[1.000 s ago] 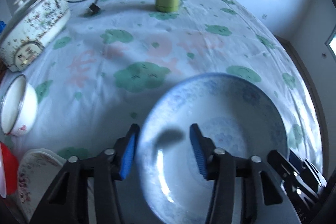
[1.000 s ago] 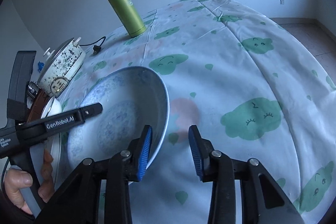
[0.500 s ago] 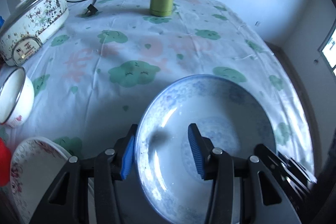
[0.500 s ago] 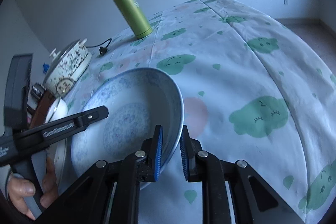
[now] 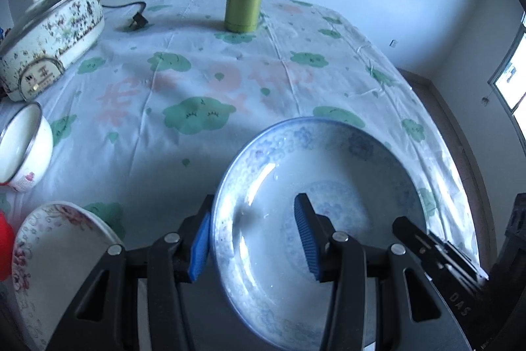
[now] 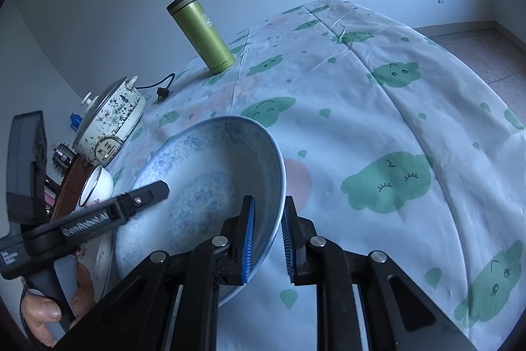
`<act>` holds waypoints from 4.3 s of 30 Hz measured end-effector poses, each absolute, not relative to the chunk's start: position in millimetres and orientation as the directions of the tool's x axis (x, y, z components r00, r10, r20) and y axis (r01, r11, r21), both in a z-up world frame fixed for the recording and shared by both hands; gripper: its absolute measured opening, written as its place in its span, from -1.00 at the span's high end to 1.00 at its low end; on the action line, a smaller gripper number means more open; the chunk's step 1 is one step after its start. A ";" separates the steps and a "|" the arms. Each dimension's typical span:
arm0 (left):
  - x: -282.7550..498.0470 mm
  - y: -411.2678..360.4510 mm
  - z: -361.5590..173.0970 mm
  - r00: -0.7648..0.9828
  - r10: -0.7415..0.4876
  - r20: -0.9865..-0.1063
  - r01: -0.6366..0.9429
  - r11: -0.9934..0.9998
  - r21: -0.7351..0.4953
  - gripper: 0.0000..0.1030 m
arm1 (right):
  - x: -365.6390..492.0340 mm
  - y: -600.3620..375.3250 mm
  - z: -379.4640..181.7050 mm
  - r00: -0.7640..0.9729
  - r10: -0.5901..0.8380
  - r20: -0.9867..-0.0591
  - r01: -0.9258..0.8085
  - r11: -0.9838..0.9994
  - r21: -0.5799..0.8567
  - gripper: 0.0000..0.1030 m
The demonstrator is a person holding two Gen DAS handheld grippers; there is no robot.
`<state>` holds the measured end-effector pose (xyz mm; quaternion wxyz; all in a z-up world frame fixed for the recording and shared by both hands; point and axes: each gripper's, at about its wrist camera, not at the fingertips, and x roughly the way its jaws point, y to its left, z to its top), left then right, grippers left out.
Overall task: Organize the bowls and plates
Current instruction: 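Carry the patterned bowl with the right tool and lower it onto the floral plate, then open the right tool and pull it back from the bowl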
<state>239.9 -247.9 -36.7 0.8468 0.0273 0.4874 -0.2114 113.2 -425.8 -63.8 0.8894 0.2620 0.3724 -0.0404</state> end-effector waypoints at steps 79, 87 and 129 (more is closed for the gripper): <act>201.0 -42.4 -33.2 0.600 -0.095 -0.795 0.143 0.990 -0.011 0.11 | 121.8 -222.0 -45.0 0.721 0.211 -0.660 0.049 0.934 0.353 0.56; 191.6 -44.7 -27.3 0.656 -0.084 -0.750 0.165 0.986 0.033 0.10 | 114.1 -223.2 -47.0 0.733 0.222 -0.643 0.054 0.924 0.380 0.55; 96.8 19.2 -3.5 0.862 -0.002 -0.507 0.079 0.988 0.130 -0.99 | 50.5 -190.4 -14.3 0.897 0.033 -0.440 0.073 0.973 0.221 -0.24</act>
